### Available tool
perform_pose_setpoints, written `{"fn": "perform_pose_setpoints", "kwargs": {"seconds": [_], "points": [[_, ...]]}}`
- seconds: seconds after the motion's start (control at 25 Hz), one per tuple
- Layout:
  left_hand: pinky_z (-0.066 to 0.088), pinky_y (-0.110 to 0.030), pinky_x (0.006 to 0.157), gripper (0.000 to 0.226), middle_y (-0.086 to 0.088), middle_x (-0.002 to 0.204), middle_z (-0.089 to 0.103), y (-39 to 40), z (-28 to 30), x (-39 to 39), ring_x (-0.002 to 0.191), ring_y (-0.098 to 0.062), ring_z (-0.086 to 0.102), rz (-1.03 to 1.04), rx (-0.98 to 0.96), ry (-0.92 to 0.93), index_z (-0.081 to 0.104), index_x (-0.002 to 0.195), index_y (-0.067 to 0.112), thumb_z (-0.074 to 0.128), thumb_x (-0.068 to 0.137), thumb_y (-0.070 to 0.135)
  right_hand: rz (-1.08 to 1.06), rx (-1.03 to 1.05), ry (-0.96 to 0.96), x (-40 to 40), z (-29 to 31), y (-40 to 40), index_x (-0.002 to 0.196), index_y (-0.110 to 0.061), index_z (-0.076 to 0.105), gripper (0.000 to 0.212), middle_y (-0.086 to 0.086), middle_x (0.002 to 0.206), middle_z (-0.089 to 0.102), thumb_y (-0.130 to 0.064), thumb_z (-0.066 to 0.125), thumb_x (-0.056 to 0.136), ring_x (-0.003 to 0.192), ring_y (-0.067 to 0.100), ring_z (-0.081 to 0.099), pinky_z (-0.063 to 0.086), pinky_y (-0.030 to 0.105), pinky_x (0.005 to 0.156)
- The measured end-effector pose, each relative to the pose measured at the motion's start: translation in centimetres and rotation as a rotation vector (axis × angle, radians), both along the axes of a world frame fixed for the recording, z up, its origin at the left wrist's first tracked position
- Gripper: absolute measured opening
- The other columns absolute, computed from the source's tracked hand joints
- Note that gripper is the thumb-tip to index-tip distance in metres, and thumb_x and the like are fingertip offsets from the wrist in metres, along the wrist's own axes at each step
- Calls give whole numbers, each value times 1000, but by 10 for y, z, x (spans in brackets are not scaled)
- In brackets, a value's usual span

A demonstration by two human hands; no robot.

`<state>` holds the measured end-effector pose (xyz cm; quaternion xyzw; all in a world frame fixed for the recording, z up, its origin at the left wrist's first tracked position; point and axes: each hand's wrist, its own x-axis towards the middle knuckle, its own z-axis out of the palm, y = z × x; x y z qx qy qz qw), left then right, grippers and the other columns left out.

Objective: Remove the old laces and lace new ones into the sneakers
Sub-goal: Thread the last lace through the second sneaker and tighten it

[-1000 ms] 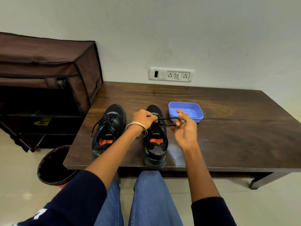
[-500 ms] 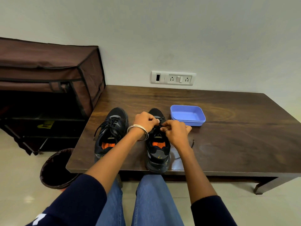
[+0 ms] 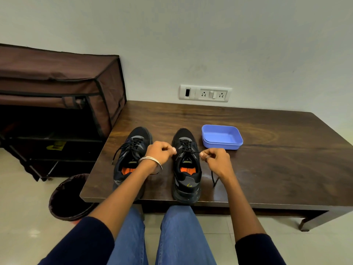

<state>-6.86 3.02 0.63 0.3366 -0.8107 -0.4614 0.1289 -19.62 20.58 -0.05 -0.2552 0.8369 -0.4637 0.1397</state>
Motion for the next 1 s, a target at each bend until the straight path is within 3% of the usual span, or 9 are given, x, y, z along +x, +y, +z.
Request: {"fn": "perform_pose_setpoints", "kwargs": {"seconds": [0.12, 0.28, 0.36, 0.44, 0.56, 0.68, 0.8, 0.92, 1.0], "points": [[49, -25, 73, 23, -5, 85, 69, 14, 10, -10, 84, -15, 60, 75, 531, 343, 69, 78, 12, 55, 96, 15, 25, -355, -304, 2, 9, -5, 85, -4, 74, 21, 7, 89, 72, -23, 65, 91, 86, 18, 66, 53, 28, 83], [58, -25, 72, 31, -10, 76, 70, 36, 11, -31, 72, -19, 67, 106, 880, 640, 63, 78, 3, 42, 100, 7, -24, -762, -677, 8, 18, -28, 89, -5, 65, 26, 14, 96, 72, -20, 48, 101, 88, 23, 69, 55, 31, 84], [57, -26, 66, 27, -7, 68, 67, 41, 5, -41, 62, -17, 64, 176, 846, 683, 61, 82, 4, 41, 101, 6, -69, -781, -703, 12, 19, -40, 92, -6, 64, 27, 10, 83, 69, -17, 41, 103, 74, 21, 65, 54, 29, 74], [52, -23, 61, 24, -2, 65, 63, 44, -3, -46, 54, -9, 58, 212, 687, 656, 62, 85, 6, 43, 100, 4, -91, -764, -689, 18, 13, -48, 97, -6, 65, 28, 8, 78, 64, -12, 38, 104, 68, 16, 59, 53, 24, 67], [50, -14, 62, 19, -2, 78, 65, 49, -3, -48, 57, 3, 61, 186, 457, 585, 65, 100, -1, 48, 95, -5, -72, -733, -608, 22, 4, -54, 104, -7, 67, 28, 8, 89, 69, -3, 39, 102, 77, 15, 62, 54, 24, 75], [50, -9, 62, 27, -5, 87, 65, 46, -2, -45, 61, 6, 64, 158, 424, 587, 61, 113, -6, 46, 92, -14, -109, -716, -500, 24, 2, -55, 107, -8, 67, 27, 4, 91, 72, 6, 47, 96, 76, 11, 68, 55, 20, 73], [53, -16, 63, 21, -8, 79, 68, 37, -5, -42, 59, -2, 66, 113, 428, 573, 59, 108, -5, 56, 88, -10, -255, -753, -511, 24, 0, -51, 92, -7, 68, 18, 8, 81, 73, 9, 60, 87, 70, 14, 71, 57, 23, 68], [54, -20, 61, 24, -4, 71, 69, 32, -6, -40, 57, -6, 66, 180, 392, 543, 52, 94, 12, 68, 83, -2, -337, -766, -543, 23, -5, -53, 88, -1, 65, 9, 14, 77, 72, 6, 69, 83, 68, 22, 71, 58, 33, 71], [56, -23, 63, 14, -9, 73, 70, 34, -6, -43, 58, -11, 68, 154, 438, 569, 61, 88, 10, 67, 83, -2, -335, -769, -549, 24, -5, -56, 85, 0, 68, 5, 14, 73, 72, 4, 70, 83, 61, 20, 69, 59, 33, 69]]}}
